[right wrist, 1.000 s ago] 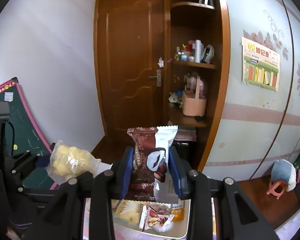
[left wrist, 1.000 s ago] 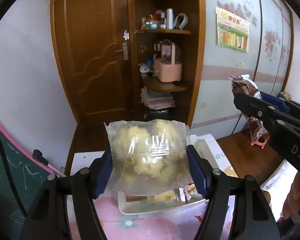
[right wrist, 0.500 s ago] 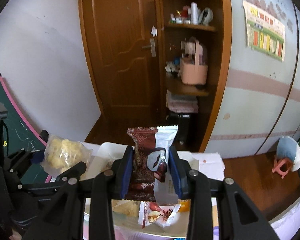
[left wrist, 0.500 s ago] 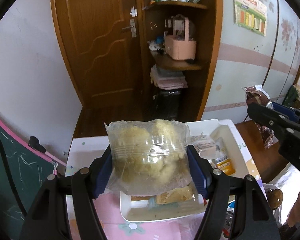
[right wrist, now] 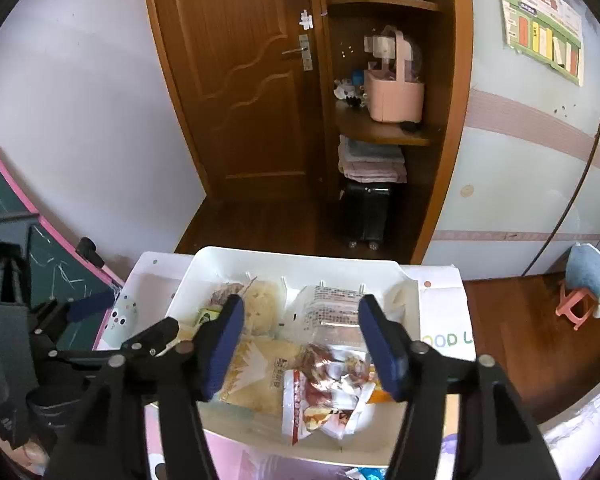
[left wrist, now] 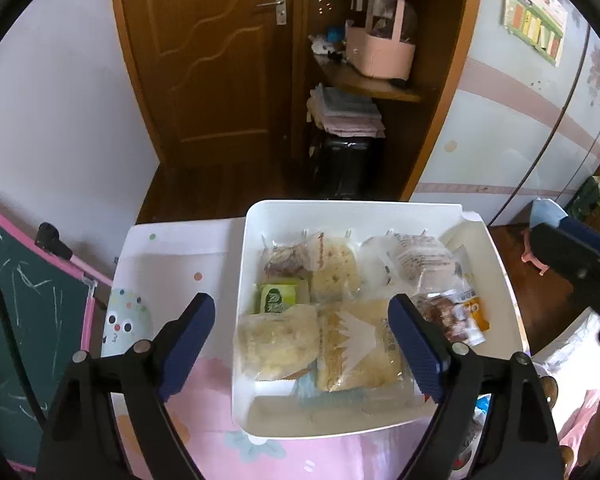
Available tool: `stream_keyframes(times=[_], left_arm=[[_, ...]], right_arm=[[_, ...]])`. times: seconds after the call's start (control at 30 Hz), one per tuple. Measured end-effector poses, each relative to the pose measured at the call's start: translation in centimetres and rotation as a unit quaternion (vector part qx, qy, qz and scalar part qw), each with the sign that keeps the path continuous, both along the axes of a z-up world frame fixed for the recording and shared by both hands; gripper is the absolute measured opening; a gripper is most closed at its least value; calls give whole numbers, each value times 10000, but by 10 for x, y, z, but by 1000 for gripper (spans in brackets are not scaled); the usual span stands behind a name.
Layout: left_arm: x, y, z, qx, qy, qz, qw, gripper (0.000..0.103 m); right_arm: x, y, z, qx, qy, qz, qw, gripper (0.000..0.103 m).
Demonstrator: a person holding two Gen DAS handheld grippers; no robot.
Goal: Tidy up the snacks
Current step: 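Move both tools back over the remaining candy packs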
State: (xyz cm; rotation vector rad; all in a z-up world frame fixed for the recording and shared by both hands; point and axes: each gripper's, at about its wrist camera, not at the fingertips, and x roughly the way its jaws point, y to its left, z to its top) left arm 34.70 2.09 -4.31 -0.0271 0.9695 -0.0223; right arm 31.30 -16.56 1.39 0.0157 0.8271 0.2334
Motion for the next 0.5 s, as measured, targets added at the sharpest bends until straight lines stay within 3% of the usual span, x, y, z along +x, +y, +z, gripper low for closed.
stream_keyframes(times=[0.5], left_arm=[[-33, -8, 21, 68, -209, -140, 9997, 88]], right_arm=[[-23, -16, 5, -113, -42, -91, 9999, 63]])
